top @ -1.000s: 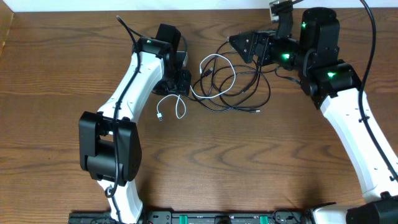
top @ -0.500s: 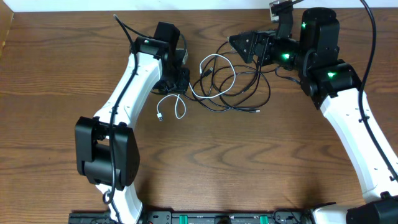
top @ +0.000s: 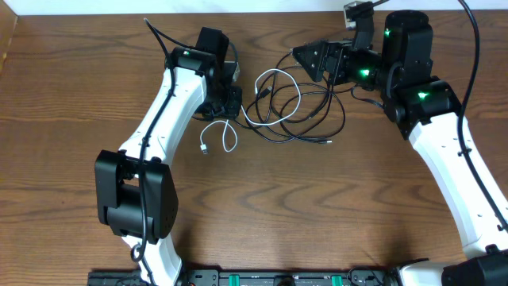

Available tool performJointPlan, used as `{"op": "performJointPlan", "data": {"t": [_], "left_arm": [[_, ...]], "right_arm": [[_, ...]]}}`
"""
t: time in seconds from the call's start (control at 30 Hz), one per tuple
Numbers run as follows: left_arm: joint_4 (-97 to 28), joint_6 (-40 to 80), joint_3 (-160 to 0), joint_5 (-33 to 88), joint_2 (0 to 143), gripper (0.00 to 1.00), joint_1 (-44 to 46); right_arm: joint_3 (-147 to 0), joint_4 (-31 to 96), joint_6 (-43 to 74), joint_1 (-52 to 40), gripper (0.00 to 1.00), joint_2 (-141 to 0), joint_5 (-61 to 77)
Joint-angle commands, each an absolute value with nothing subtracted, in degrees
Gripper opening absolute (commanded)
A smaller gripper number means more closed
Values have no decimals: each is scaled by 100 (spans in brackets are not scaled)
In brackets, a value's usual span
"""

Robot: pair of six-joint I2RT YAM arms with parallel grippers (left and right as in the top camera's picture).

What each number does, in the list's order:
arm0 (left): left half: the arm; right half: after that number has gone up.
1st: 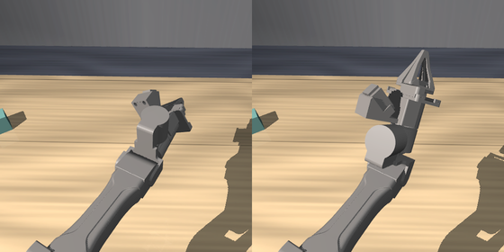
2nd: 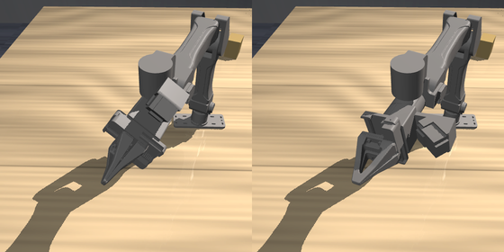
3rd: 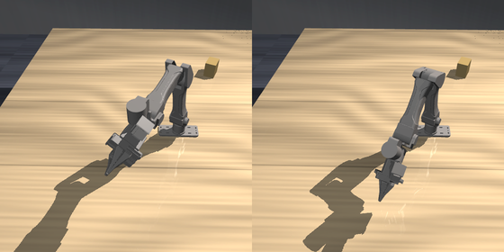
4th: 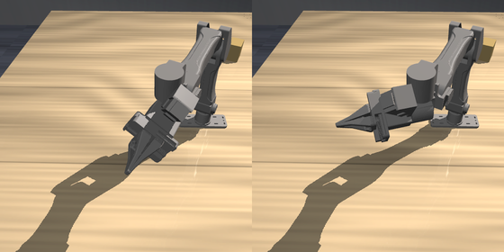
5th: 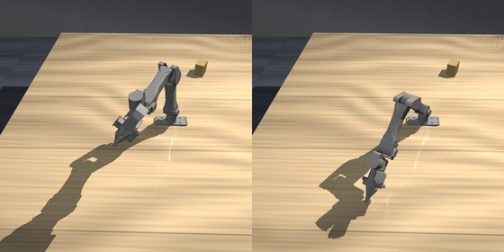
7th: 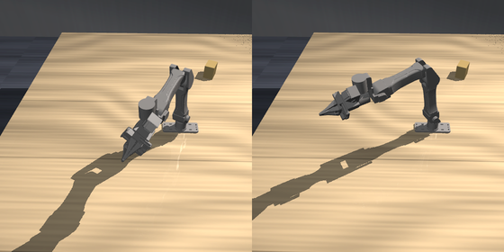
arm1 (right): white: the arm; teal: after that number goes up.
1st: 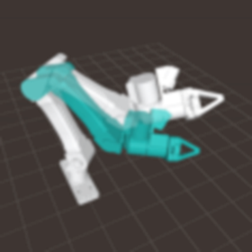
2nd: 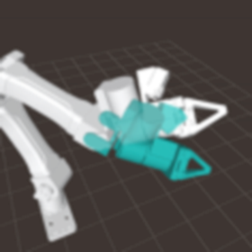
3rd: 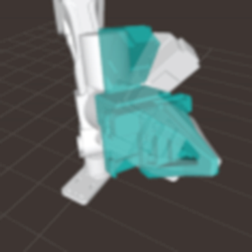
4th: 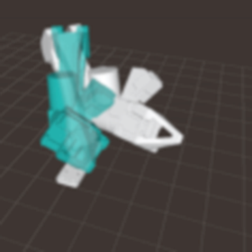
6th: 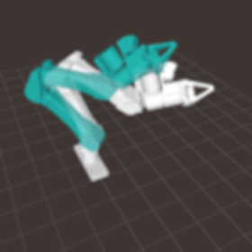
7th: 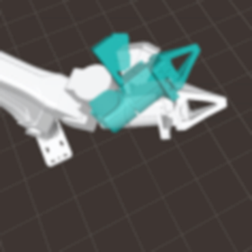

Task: Untangle cables
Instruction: 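Lower the left gripper onto the white cable and grasp it, then lift the white cable with the left gripper and pull it up-left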

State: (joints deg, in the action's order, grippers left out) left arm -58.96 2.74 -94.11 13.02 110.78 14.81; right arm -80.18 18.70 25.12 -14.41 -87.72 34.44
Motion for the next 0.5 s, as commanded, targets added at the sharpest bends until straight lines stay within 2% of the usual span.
{"op": "performJointPlan", "data": {"t": [0.0,0.17,0.23,0.37,0.47], "left_arm": [[-5894,261,-9472,1310,11115,29,1498],[-5889,263,-9472,1313,11113,10,1498],[-5889,263,-9472,1313,11111,9,1498],[-5892,261,-9472,1352,11111,8,1498],[-5883,261,-9489,1658,11056,7,1494]], "right_arm": [[-8051,1890,2414,-1413,83,-8746,3398],[-8051,1890,2414,-1413,83,-8744,3395],[-8051,1890,2416,-1413,85,-8746,3393],[-8051,1916,2416,-1413,98,-8746,3288],[-8051,1916,2414,-1413,99,-8744,3288]]}}
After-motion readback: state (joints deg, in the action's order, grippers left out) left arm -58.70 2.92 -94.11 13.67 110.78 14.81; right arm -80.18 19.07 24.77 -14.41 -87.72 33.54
